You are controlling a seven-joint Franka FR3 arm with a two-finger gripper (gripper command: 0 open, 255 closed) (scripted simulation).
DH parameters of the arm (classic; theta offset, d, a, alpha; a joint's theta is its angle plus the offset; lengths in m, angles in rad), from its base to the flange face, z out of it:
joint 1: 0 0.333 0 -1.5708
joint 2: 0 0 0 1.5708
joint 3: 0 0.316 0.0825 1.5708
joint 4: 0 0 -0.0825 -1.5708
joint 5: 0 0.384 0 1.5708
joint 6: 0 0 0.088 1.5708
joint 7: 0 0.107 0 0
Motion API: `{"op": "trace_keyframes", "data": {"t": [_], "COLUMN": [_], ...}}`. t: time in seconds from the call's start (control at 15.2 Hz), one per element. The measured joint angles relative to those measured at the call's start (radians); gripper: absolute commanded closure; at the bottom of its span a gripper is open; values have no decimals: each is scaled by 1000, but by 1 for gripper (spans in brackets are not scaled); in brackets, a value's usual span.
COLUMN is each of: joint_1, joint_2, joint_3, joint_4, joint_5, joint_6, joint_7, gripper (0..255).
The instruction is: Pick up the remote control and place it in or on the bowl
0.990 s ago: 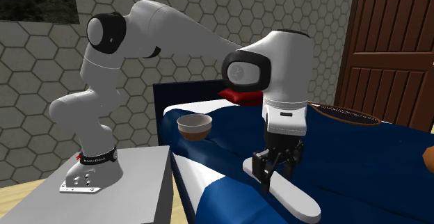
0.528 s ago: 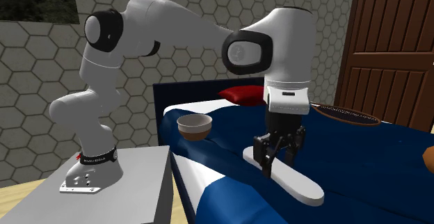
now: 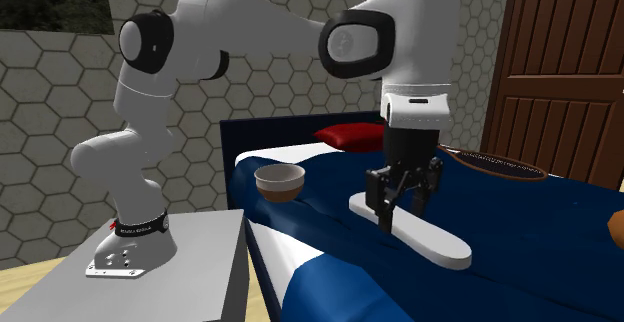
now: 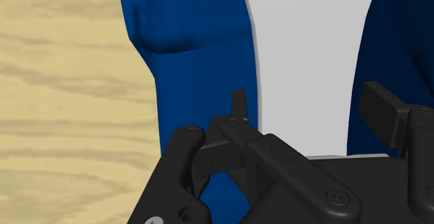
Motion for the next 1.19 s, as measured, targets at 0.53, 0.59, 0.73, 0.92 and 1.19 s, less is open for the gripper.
{"op": "trace_keyframes", "data": {"t": [0.53, 0.59, 0.73, 0.92, 1.19], "joint_1": [50, 67, 95, 129, 175], "joint_2": [-131, -173, -249, -349, -482], "joint_3": [1, 4, 9, 23, 55], "joint_4": [-136, -197, -289, -423, -585], "joint_5": [-31, -41, -61, -87, -119], "joint_6": [9, 30, 49, 87, 121], "joint_7": [44, 61, 93, 141, 227], "gripper": [255, 255, 255, 255, 255]}}
